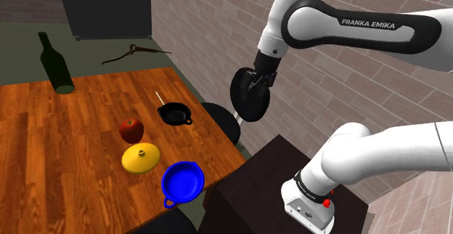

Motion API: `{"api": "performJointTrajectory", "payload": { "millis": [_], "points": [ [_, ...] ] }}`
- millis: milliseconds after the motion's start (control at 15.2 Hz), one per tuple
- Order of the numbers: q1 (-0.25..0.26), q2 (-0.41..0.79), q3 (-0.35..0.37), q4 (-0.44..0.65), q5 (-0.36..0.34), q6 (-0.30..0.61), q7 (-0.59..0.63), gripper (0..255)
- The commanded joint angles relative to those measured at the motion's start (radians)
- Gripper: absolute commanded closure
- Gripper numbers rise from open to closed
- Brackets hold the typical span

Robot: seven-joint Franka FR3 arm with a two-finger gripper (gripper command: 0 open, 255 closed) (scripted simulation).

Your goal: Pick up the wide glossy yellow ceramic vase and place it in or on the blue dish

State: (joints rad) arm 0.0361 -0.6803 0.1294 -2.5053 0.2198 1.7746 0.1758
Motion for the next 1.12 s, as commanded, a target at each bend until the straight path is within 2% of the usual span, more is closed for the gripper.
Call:
{"api": "performJointTrajectory", "payload": {
  "millis": [0,594,858,1056],
  "points": [
    [0.01,0.05,0.033,0.0,0.016,0.06,0.026,0],
    [0.035,0.342,0.179,0.042,0.036,0.346,0.151,0],
    [0.037,0.497,0.236,0.097,0.0,0.458,0.225,0],
    [0.041,0.62,0.269,0.152,-0.053,0.53,0.293,0]
  ]
}}
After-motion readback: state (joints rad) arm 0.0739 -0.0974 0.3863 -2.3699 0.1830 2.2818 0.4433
